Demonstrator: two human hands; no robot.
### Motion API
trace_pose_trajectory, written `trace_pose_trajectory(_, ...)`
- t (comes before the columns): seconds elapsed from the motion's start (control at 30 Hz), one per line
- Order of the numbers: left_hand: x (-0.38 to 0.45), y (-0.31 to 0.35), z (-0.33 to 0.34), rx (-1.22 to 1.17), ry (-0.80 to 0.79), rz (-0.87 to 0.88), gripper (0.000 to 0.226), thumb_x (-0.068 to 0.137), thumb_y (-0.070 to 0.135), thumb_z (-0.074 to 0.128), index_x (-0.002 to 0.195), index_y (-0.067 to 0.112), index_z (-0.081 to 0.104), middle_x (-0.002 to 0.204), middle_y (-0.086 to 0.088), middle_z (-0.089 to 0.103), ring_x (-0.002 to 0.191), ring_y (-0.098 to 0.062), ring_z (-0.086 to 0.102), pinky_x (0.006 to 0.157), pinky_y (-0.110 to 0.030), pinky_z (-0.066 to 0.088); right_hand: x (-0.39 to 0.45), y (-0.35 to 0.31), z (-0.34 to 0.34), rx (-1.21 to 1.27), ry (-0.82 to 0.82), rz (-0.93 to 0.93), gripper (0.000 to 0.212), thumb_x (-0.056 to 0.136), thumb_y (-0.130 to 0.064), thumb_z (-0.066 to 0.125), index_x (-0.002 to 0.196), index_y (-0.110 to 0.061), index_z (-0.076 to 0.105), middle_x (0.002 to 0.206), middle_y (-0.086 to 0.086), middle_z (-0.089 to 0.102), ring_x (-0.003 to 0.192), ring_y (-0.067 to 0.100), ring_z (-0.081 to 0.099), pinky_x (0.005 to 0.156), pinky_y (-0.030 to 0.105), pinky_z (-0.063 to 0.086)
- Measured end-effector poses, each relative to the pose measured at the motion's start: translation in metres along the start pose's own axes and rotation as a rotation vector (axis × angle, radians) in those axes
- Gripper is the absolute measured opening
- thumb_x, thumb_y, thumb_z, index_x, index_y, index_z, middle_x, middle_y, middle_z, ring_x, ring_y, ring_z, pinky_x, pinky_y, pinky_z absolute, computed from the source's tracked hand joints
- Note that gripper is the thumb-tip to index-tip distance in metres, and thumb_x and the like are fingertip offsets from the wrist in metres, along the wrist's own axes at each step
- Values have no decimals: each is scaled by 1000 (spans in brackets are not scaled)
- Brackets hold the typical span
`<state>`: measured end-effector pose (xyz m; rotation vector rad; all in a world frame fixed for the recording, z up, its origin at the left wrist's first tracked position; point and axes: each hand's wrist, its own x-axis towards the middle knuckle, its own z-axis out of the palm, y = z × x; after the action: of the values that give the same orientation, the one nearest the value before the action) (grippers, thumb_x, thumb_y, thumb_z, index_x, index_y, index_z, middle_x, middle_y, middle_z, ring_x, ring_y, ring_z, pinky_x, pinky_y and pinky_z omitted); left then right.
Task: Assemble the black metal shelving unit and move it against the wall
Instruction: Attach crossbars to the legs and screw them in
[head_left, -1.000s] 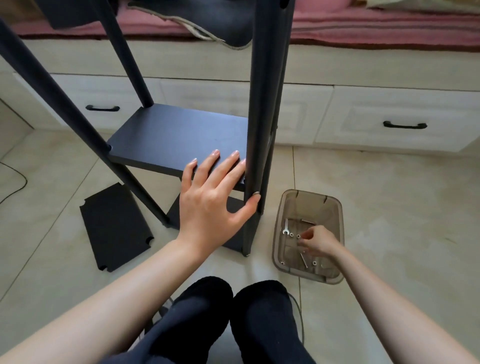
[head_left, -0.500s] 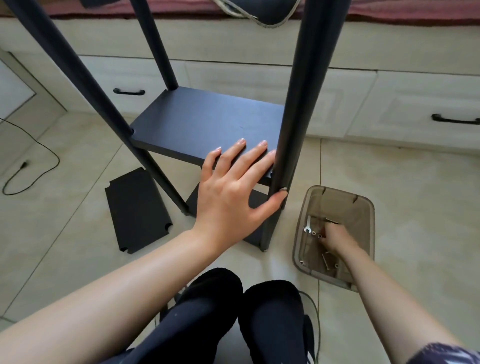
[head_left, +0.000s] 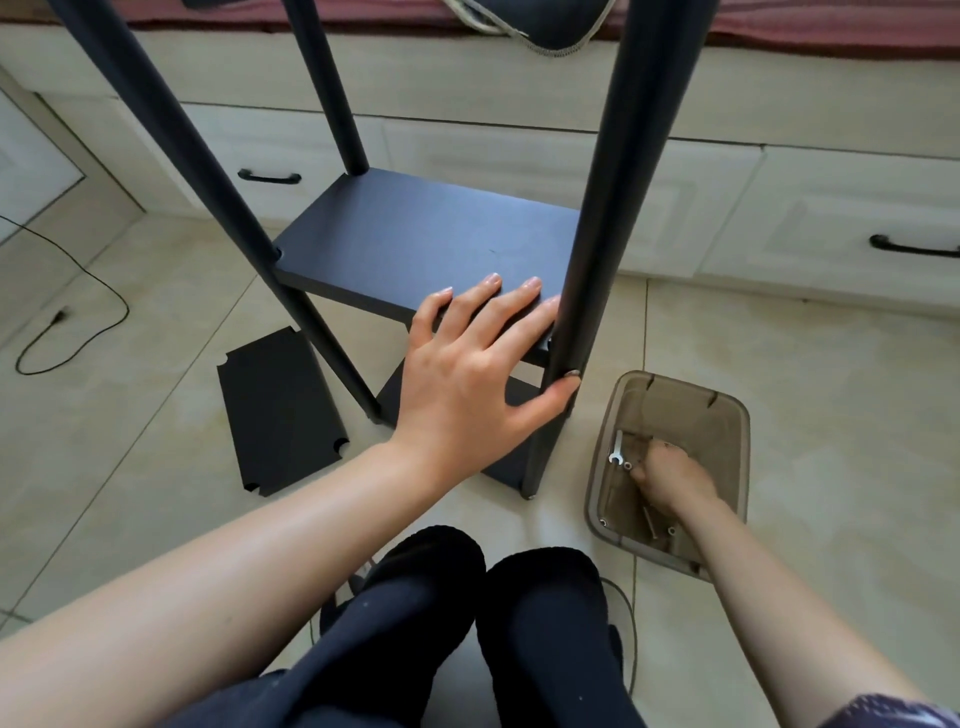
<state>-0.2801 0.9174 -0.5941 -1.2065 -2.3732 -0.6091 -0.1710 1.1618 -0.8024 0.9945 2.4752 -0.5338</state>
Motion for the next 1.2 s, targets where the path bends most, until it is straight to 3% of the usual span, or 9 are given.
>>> trace_pose_trajectory(0.1, 2, 2, -5, 3, -36, 0, 55, 90, 56, 57, 133, 21, 66, 140, 0, 61, 134, -28, 52, 112, -50, 34, -13, 2, -6, 169, 50, 48, 37, 100, -34, 44, 116, -2, 51, 112, 22, 61, 92, 36, 59, 72, 36, 44)
trace_pose_trajectory(0.2, 4, 3, -12, 9, -85, -12, 57, 90, 56, 56, 134, 21, 65, 141, -1, 60, 134, -28, 51, 112, -49, 34, -34, 1, -16, 260, 129, -6, 31, 102, -22, 36, 90, -1, 56, 92, 22, 61, 83, 38, 56, 68, 37, 40)
trace_pose_trajectory(0.33, 7, 5, -20, 18, -158, -17, 57, 91, 56, 60, 137, 23, 63, 144, 0, 58, 137, -28, 49, 113, -46, 33, -66, -6, -34, 426, 221, -59, 46, 105, -25, 36, 61, -13, 42, 59, 4, 49, 67, 30, 51, 57, 35, 29)
trace_pose_trajectory(0.53, 18, 9, -34, 68, -298, -14, 60, 91, 62, 56, 141, 29, 57, 148, 7, 53, 139, -24, 44, 114, -38, 29, -118, -41, -75, 894, 231, -193, 24, 100, -33, 55, 90, -14, 66, 80, 1, 74, 73, 14, 70, 66, 27, 55)
trace_pose_trajectory(0.73, 41, 6, -42, 126, -412, 59, 56, 85, 69, 53, 121, 27, 57, 128, 4, 51, 116, -26, 44, 100, -42, 40, -140, -98, -116, 1345, 185, -201, 25, 105, -27, 43, 102, -11, 63, 89, -1, 78, 86, 13, 74, 69, 27, 57)
trace_pose_trajectory(0.83, 45, 2, -41, 134, -494, 91, 60, 85, 73, 48, 127, 31, 51, 137, 2, 42, 122, -29, 36, 107, -52, 37, -138, -120, -119, 1393, 159, -130, 30, 107, -27, 36, 102, -10, 60, 87, 4, 76, 91, 20, 72, 81, 34, 58)
trace_pose_trajectory(0.93, 45, -2, -37, 49, -563, 53, 66, 88, 70, 50, 144, 36, 40, 159, 0, 24, 145, -37, 15, 117, -66, 17, -132, -136, -112, 1363, 114, -74, 29, 107, -29, 35, 104, -13, 59, 103, 11, 67, 101, 26, 65, 89, 39, 55)
trace_pose_trajectory(1.07, 47, -3, -34, 21, -635, 21, 76, 93, 67, 48, 157, 40, 19, 169, 4, 5, 152, -46, -3, 118, -70, 3, -126, -146, -104, 1295, 56, -132, 35, 105, -39, 35, 112, -18, 62, 110, 10, 68, 103, 26, 65, 95, 44, 54)
trace_pose_trajectory(1.2, 49, -4, -37, 46, -658, 22, 74, 93, 68, 46, 156, 42, 19, 169, 6, 7, 152, -48, 2, 118, -70, 6, -127, -157, -103, 1324, 74, -168, 38, 96, -49, 41, 102, -25, 70, 98, 7, 73, 86, 18, 67, 73, 34, 51)
